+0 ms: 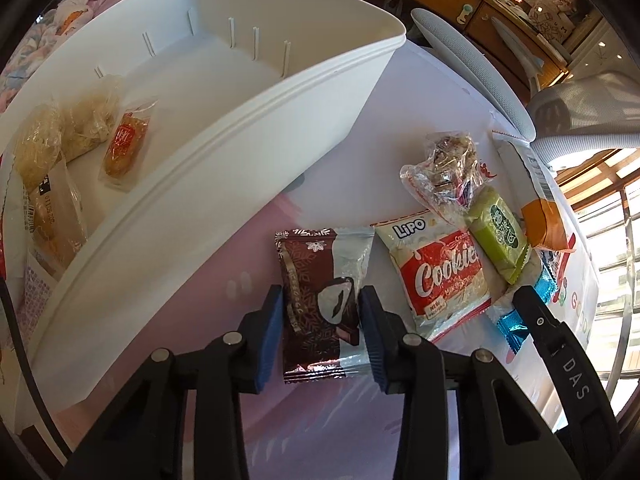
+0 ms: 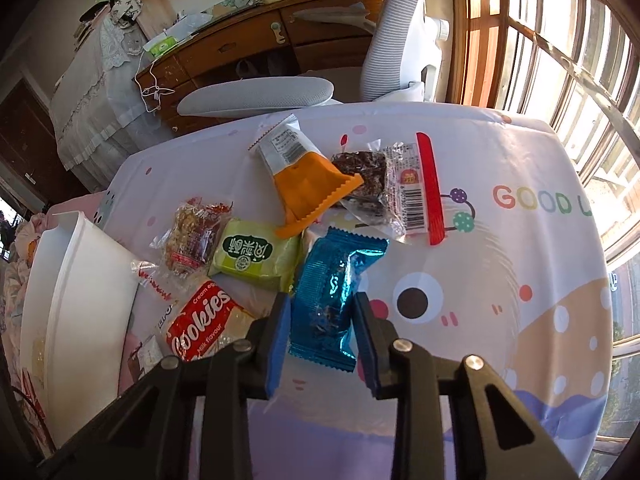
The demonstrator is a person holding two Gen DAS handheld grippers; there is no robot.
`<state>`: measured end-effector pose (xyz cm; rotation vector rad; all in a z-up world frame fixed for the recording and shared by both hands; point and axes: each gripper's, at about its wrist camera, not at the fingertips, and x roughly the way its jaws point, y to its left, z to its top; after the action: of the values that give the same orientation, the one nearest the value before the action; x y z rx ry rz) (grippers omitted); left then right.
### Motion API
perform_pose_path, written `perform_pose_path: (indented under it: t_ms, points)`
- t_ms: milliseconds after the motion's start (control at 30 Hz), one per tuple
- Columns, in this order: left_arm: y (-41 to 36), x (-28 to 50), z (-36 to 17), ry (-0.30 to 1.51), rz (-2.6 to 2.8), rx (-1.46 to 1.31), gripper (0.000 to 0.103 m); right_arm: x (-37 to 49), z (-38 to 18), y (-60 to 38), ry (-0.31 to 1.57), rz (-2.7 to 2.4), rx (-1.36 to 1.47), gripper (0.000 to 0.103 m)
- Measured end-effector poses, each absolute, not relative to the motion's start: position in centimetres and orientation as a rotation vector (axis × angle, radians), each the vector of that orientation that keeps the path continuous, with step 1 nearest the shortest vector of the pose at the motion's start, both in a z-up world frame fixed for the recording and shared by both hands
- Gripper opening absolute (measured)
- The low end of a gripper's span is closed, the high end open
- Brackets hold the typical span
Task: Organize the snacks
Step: 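Grasp and lift the brown wrapper with the left gripper while the right gripper lifts the blue wrapper, then carry the brown wrapper over the tray with the left gripper while the right lowers the blue wrapper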
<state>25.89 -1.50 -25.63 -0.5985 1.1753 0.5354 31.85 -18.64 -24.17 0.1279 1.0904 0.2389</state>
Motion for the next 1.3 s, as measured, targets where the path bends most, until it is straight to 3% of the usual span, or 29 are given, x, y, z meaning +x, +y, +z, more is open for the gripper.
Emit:
perform_pose_path:
  t_ms: [767,1300]
  points:
    - [-3.8,22.8,-22.2,1.326,0.293,-0.474,0.033,23.3,-20.3,-22.1,1.186,0.237,0.207,0.026]
    - [-2.7,12.7,-14.5,1.226,0.183,-0.341,0.032,13.6,-15.1,-23.2,1.132,0.272,0.263,0.025]
